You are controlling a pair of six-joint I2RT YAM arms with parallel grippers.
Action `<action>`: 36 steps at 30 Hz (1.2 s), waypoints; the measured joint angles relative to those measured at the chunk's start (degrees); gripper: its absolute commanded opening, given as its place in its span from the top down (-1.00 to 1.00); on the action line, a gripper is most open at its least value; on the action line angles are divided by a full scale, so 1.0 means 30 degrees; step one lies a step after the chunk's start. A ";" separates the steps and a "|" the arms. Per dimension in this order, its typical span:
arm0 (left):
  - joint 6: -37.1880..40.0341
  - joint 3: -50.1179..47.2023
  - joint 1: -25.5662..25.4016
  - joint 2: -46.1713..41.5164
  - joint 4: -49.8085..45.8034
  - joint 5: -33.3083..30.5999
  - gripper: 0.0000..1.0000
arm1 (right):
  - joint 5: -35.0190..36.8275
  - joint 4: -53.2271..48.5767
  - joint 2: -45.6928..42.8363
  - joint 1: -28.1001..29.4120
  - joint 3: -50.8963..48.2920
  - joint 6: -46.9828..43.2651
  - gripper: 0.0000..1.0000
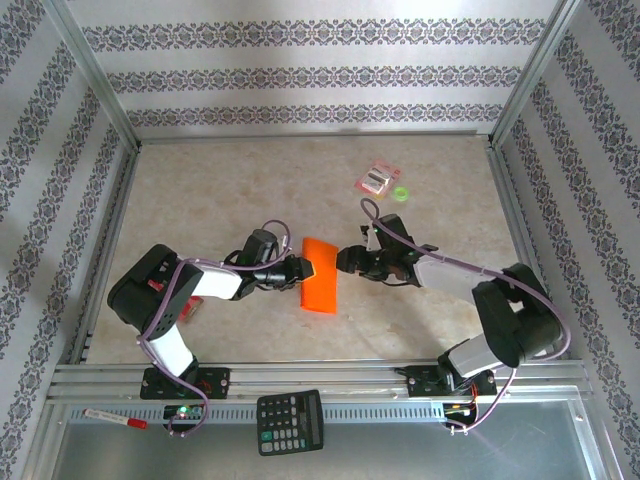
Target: Fold a paper plane with a square sheet of paper (pick it up from the middle)
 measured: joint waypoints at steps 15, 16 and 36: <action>-0.0211 -0.0408 0.0000 0.0277 0.1042 0.0073 0.20 | -0.0714 0.2565 0.3752 0.0954 0.1027 0.1268 0.31; -0.0204 -0.0401 0.0000 0.0277 0.1071 0.0102 0.16 | -0.0765 0.2659 0.3861 0.0954 0.1086 0.1290 0.33; 0.3184 0.1086 -0.0284 -0.2178 -0.5712 -0.2412 -0.47 | -0.0962 0.3643 0.4612 0.1209 0.1239 0.1719 0.44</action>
